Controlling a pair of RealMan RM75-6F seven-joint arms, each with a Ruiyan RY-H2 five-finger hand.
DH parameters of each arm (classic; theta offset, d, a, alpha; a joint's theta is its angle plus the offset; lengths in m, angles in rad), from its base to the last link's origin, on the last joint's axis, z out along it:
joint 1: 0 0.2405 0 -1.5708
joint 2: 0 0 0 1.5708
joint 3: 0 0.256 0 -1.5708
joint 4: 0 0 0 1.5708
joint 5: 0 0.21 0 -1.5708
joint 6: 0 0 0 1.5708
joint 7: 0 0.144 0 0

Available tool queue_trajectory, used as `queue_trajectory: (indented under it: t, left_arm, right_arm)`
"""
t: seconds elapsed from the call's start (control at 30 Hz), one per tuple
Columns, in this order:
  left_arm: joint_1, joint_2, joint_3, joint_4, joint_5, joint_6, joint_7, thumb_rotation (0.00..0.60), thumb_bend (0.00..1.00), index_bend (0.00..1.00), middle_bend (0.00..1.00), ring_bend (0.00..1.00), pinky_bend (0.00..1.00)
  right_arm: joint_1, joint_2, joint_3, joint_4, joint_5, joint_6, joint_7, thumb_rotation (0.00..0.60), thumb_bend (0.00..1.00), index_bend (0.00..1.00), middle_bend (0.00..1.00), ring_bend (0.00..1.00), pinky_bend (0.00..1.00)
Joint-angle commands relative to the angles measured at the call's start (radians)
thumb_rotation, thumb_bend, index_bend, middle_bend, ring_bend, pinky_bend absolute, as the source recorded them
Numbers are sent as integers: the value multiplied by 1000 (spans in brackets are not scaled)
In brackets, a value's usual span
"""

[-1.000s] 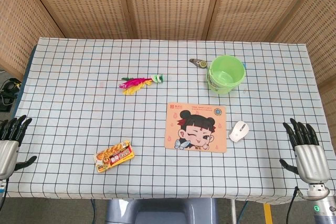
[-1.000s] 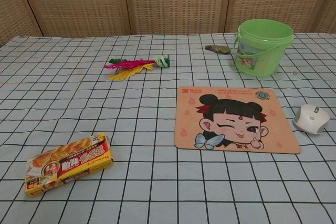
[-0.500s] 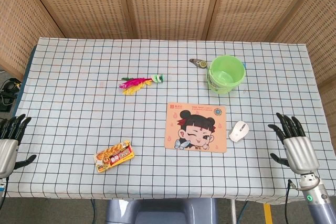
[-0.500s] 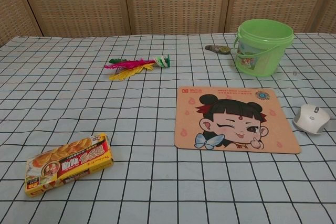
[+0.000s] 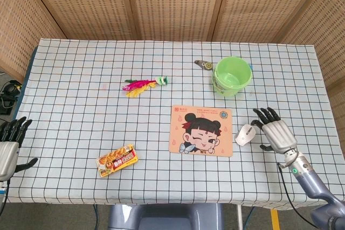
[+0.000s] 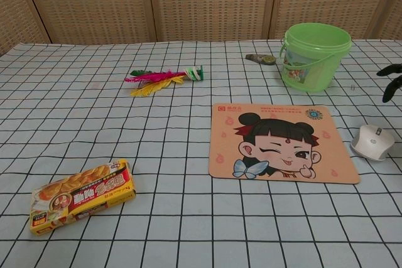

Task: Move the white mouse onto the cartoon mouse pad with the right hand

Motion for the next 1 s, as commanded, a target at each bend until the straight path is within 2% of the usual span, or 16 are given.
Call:
queue_trajectory:
  t: [0.03,0.17,0.3,0.4,0.57,0.83,1.0]
  left_arm:
    - [-3,-4,0,4,-6,-8,3,600,0,0,0,0,0]
    - [-7,-10,-3,10,-16,-16,5,600,0,0,0,0,0]
    - [-11,-14,-3,13,-26,-27,11,600,0,0,0,0,0]
    - [-14,-16,-3,14,-33,-37,14,600,0,0,0,0,0]
    - [-16,-18,-6,16,-43,-42,16,600,0,0,0,0,0]
    - [-20,-21,-8,20,-57,-51,16,600,0,0,0,0,0]
    - [-23,-24,-11,22,-68,-56,20,600,0,0,0,0,0]
  right_arm:
    - [23,-33,-9,42,-2,-22,34,600,213,348,135,0,72]
    - [39,-56,-25,89,-9,-32,59,600,213,344,135,0,72]
    - [46,-73,-35,119,-11,-31,74,600,204,242,105,0,69]
    - [54,-95,-43,152,-12,-37,80,600,203,233,100,0,69]
    - [67,-129,-56,193,-13,-46,104,600,203,259,100,1,68]
    - [85,-164,-66,235,-11,-51,115,600,206,386,115,1,70]
    - [94,-181,-69,251,-5,-57,114,600,206,397,117,1,70]
